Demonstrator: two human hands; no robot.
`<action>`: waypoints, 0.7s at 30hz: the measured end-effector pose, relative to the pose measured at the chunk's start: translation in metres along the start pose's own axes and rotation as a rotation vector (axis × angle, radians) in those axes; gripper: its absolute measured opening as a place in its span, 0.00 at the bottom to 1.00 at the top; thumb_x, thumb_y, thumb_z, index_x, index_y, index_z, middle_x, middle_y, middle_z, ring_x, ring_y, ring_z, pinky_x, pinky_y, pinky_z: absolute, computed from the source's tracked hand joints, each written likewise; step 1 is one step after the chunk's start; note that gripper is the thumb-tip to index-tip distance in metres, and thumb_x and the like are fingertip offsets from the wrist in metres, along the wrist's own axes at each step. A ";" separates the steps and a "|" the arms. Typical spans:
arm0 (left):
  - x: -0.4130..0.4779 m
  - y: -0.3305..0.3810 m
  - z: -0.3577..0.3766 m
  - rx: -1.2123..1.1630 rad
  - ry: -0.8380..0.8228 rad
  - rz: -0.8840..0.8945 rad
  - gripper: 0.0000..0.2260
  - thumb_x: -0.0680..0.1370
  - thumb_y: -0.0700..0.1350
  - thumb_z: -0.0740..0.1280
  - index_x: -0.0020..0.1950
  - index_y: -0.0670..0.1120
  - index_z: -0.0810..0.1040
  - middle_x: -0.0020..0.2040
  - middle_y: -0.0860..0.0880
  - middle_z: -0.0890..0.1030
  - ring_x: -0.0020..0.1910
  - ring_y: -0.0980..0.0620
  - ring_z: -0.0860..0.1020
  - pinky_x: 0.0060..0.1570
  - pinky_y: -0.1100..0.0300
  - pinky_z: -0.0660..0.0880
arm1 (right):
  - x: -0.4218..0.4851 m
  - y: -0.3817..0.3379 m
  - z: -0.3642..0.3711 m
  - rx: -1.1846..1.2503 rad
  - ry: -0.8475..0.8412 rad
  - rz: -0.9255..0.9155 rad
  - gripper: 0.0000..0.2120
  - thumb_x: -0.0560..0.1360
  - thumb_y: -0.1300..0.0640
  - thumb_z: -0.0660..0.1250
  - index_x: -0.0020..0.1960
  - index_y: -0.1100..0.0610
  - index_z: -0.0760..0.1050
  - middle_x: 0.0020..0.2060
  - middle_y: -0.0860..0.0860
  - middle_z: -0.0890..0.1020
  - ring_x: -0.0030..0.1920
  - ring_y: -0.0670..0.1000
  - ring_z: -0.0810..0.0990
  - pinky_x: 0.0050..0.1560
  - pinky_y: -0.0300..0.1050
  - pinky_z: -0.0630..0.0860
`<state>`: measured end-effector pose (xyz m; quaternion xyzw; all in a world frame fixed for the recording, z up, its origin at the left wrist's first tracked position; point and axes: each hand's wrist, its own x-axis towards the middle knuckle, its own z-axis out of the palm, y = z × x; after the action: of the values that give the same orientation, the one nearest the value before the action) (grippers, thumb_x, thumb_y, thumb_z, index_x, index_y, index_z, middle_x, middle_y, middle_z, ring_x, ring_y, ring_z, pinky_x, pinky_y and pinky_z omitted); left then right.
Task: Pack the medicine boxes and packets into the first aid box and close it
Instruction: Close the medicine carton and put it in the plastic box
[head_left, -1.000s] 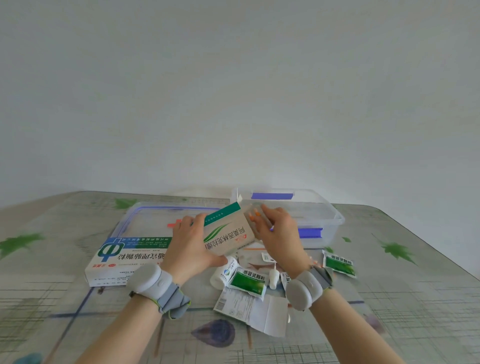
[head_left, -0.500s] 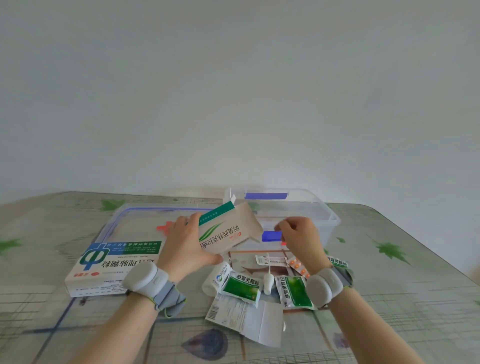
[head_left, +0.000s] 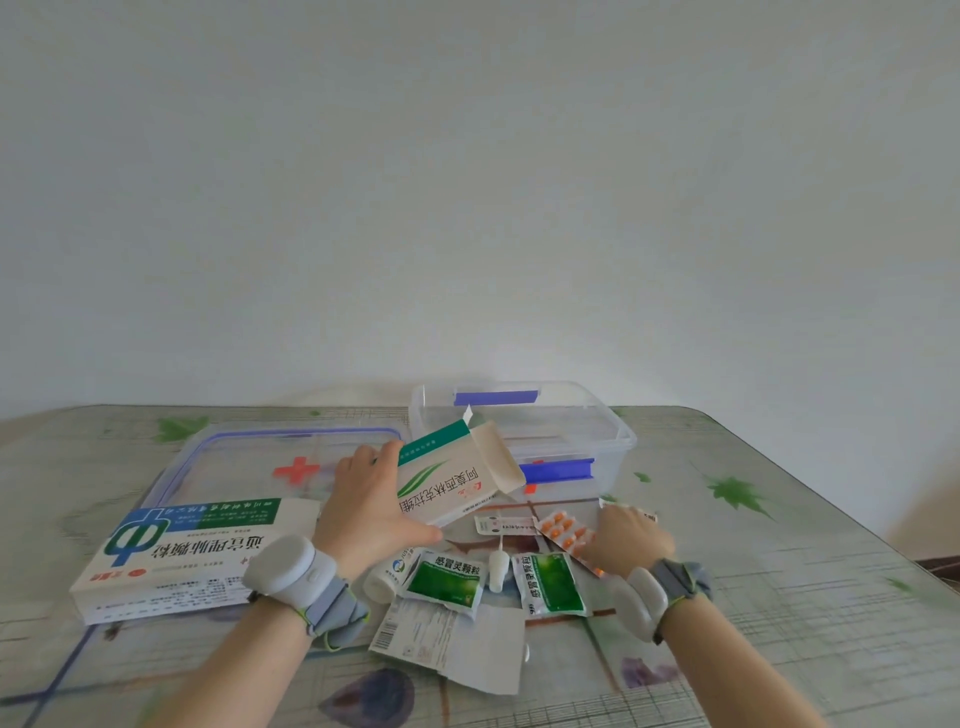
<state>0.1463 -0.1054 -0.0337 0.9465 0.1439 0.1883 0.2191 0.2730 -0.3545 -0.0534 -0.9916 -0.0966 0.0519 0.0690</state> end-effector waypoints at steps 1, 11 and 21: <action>0.000 0.002 0.001 -0.005 -0.007 0.001 0.46 0.54 0.62 0.74 0.68 0.51 0.62 0.51 0.52 0.66 0.53 0.51 0.65 0.46 0.58 0.66 | 0.000 0.002 0.001 -0.014 -0.001 -0.005 0.15 0.74 0.53 0.60 0.58 0.56 0.74 0.55 0.53 0.78 0.53 0.52 0.78 0.54 0.45 0.77; -0.002 0.018 0.011 0.005 -0.034 -0.003 0.48 0.55 0.63 0.75 0.70 0.50 0.59 0.51 0.52 0.63 0.54 0.53 0.62 0.47 0.59 0.65 | -0.006 0.015 -0.003 -0.008 -0.063 -0.049 0.15 0.73 0.56 0.65 0.59 0.59 0.74 0.55 0.53 0.78 0.55 0.52 0.78 0.53 0.44 0.77; -0.008 0.016 0.012 0.030 -0.015 -0.014 0.49 0.55 0.63 0.75 0.71 0.51 0.59 0.54 0.51 0.67 0.54 0.52 0.64 0.49 0.60 0.66 | -0.003 0.027 0.009 0.560 -0.053 -0.164 0.10 0.73 0.59 0.68 0.49 0.56 0.69 0.43 0.50 0.77 0.41 0.49 0.78 0.40 0.40 0.77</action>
<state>0.1471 -0.1265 -0.0384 0.9500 0.1516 0.1776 0.2073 0.2743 -0.3801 -0.0663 -0.9212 -0.1599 0.0965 0.3412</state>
